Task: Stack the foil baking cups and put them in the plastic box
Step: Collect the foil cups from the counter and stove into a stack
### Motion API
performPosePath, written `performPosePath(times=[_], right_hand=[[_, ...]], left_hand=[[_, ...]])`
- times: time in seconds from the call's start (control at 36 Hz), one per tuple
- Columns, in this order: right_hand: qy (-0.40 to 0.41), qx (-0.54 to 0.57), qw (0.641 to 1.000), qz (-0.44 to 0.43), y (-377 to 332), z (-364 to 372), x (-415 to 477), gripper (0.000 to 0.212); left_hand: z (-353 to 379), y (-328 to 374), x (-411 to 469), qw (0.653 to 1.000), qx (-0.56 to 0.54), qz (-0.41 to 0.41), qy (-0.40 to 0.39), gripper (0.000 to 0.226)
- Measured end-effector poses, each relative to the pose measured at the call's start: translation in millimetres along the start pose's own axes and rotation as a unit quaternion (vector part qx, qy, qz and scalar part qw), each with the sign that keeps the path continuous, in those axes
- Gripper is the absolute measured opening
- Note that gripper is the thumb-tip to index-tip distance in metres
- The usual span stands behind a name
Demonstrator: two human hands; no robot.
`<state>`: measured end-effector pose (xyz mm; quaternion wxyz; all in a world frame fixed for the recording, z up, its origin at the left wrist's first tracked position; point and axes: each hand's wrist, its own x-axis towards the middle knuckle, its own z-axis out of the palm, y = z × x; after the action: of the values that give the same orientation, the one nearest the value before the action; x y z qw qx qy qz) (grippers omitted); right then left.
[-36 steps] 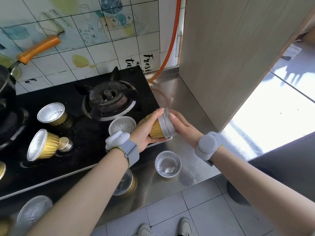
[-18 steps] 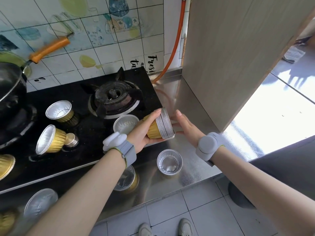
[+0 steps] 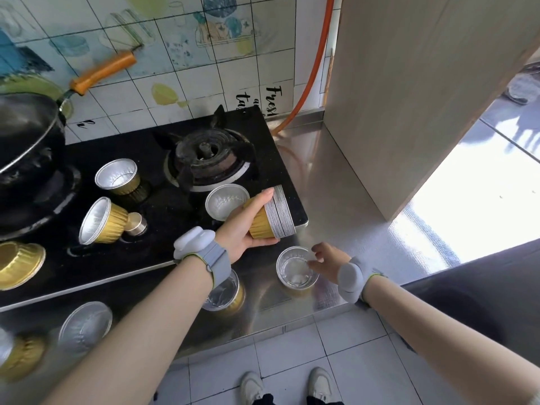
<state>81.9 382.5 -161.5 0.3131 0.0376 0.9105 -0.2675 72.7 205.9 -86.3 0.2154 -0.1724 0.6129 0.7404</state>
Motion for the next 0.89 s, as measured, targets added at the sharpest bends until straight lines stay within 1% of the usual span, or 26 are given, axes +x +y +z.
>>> performPosePath(times=[0.08, 0.28, 0.39, 0.47, 0.53, 0.61, 0.72, 0.83, 0.89], right_hand=[[-0.001, -0.031, 1.000, 0.003, 0, 4, 3, 0.046], [-0.018, -0.063, 0.998, -0.008, -1, -3, 1, 0.041], [0.018, -0.040, 0.999, -0.022, 2, -9, -3, 0.038], [0.054, -0.001, 0.997, -0.047, 3, -15, -4, 0.026], [0.070, 0.027, 0.996, -0.058, 3, -21, -3, 0.008], [0.104, 0.075, 0.989, -0.071, 0, -31, -6, 0.013], [0.146, 0.132, 0.977, -0.086, -7, -42, -11, 0.033], [0.166, 0.170, 0.967, -0.096, -16, -50, -12, 0.035], [0.166, 0.177, 0.965, -0.101, -20, -51, -13, 0.035]], left_hand=[[-1, 0, -1, 1.000, 0.000, -0.001, 0.002, 0.047], [-1, -2, -3, 1.000, 0.004, 0.006, 0.002, 0.044], [-4, -4, -4, 1.000, 0.006, 0.002, 0.008, 0.039], [-5, -4, -6, 1.000, 0.006, 0.001, 0.011, 0.041], [-4, -5, -6, 1.000, 0.007, 0.000, 0.011, 0.040], [-2, -3, -8, 1.000, 0.005, 0.001, 0.014, 0.039], [-2, -2, -9, 1.000, -0.002, -0.002, 0.024, 0.047], [-2, -4, -10, 1.000, 0.001, 0.000, 0.021, 0.045], [-2, -5, -11, 1.000, 0.001, -0.002, 0.020, 0.048]])
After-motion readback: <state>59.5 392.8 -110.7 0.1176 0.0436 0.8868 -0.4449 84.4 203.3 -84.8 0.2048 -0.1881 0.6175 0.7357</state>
